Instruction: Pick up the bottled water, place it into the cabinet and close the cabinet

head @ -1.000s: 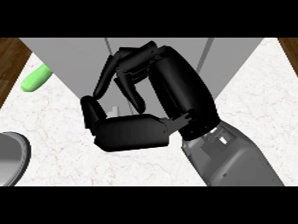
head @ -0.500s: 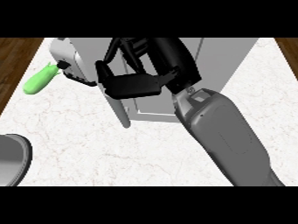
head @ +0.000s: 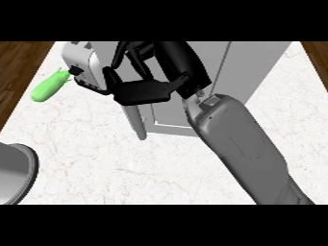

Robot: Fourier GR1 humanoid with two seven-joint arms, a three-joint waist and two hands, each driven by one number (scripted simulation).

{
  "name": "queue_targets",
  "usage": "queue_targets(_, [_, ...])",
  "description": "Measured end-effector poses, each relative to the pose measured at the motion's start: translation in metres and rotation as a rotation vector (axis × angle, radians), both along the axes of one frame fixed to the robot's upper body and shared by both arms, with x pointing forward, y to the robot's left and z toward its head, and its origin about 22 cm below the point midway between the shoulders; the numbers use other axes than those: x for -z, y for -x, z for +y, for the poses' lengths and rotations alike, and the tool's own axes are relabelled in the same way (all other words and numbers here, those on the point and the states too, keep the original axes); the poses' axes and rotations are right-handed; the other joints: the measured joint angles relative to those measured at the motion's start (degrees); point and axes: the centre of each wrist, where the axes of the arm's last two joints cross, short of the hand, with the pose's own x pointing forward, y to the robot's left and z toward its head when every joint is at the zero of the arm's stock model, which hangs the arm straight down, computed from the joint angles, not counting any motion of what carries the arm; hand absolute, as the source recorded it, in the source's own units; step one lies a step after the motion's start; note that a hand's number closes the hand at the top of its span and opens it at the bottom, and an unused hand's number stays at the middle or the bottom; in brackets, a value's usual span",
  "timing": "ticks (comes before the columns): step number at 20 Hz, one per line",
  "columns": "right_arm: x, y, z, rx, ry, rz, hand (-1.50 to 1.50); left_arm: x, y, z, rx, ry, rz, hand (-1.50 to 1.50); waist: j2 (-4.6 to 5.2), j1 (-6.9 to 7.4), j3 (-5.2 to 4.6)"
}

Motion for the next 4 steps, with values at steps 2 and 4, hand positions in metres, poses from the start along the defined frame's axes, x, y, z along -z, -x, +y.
queue_targets(2, [0.0016, -0.0023, 0.0000, -0.005, -0.002, -0.006, 1.50, -0.0027, -0.0020, -0.0013, 0.005, -0.003, -0.005, 1.50, -0.09, 0.24, -0.15])
queue_targets(4, [0.0028, -0.0037, 0.0015, -0.009, -0.001, -0.014, 1.50, -0.0046, -0.0035, -0.0006, 0.009, -0.003, -0.009, 1.50, -0.12, 0.43, -0.25])
